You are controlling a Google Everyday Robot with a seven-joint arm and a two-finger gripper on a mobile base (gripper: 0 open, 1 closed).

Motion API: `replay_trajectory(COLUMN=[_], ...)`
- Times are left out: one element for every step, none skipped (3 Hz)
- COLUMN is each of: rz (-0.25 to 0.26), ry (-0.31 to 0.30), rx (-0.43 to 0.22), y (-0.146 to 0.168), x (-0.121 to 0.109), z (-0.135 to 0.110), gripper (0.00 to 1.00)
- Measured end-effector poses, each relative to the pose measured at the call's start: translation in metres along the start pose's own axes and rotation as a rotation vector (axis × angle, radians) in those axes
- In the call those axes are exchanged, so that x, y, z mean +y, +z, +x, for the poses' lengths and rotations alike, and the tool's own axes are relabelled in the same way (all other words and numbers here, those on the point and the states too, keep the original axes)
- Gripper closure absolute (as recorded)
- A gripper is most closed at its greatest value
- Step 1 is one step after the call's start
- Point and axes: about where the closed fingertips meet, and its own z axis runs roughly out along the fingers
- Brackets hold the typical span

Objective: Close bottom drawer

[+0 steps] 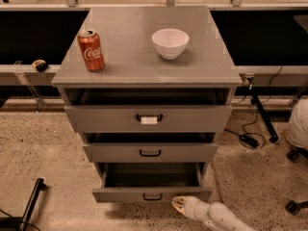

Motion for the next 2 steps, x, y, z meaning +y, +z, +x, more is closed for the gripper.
replay_trajectory(rz=[0.052,0.099], ry=[0.001,0.011], rx=[0.019,0.026], y=[0.018,0.033], x=[-0.02,-0.039], z=[0.012,0.013], gripper=[1.0,1.0])
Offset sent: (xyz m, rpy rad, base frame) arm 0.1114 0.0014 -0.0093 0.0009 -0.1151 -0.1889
